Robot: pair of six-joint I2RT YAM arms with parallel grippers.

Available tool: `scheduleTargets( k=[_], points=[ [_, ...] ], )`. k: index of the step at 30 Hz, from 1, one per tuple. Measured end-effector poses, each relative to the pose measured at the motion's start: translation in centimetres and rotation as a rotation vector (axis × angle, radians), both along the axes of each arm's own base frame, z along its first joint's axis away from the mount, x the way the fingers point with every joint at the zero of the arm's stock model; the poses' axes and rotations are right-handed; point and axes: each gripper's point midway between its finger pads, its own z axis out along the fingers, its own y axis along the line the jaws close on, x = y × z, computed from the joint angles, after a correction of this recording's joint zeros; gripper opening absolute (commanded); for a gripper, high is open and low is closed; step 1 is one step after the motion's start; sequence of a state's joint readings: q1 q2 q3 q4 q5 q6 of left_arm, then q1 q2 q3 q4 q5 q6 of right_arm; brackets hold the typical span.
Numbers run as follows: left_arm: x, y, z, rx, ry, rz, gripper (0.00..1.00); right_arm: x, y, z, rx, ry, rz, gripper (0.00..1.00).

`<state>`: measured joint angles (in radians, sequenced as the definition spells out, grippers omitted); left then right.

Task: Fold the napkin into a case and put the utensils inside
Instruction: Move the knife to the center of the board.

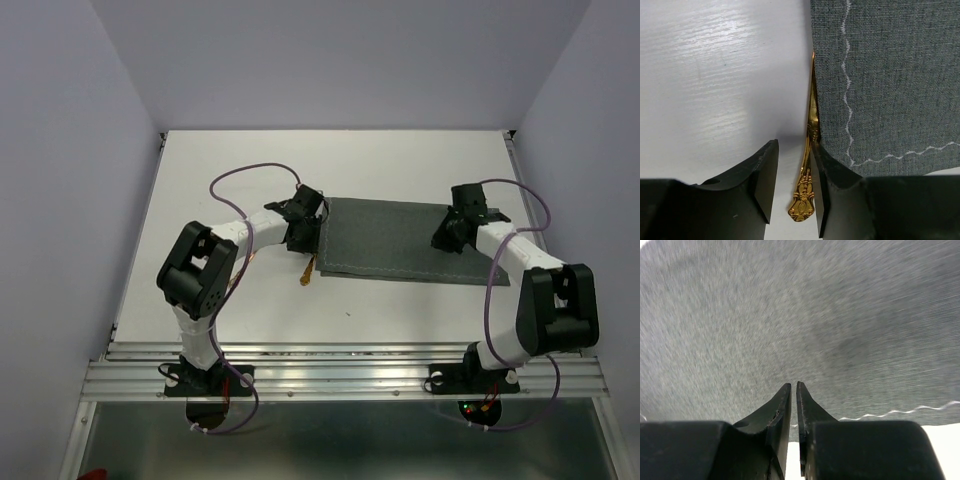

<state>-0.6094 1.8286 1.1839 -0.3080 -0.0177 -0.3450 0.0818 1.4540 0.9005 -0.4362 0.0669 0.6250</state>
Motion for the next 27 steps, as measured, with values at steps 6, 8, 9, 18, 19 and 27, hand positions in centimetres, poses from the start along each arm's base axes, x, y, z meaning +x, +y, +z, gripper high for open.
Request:
scheduleTargets(
  k=[6, 8, 9, 18, 19, 27],
  points=[
    [0.1, 0.4, -0.9, 0.018, -0.003, 0.008, 0.41, -0.5, 1.9, -1.8, 0.018, 0.057, 0.058, 0.15],
    [0.1, 0.4, -0.9, 0.018, -0.007, 0.006, 0.41, -0.6, 2.0, -2.0, 0.021, 0.065, 0.060, 0.15],
    [0.1, 0.4, -1.0, 0.019, -0.008, 0.006, 0.41, -0.6, 2.1, -2.1, 0.022, 0.068, 0.062, 0.15],
    [-0.1, 0.6, -0.8, 0.014, -0.023, 0.009, 0.43, -0.4, 2.4, -3.0, 0.028, 0.080, 0.068, 0.15],
    [-0.3, 0.7, -0.8, 0.014, -0.022, 0.008, 0.44, -0.4, 2.4, -3.0, 0.028, 0.080, 0.068, 0.15],
    [-1.7, 0.3, -0.6, 0.002, -0.002, -0.027, 0.47, 0.0, 2.6, -3.3, 0.033, 0.076, 0.073, 0.15]
  ],
)
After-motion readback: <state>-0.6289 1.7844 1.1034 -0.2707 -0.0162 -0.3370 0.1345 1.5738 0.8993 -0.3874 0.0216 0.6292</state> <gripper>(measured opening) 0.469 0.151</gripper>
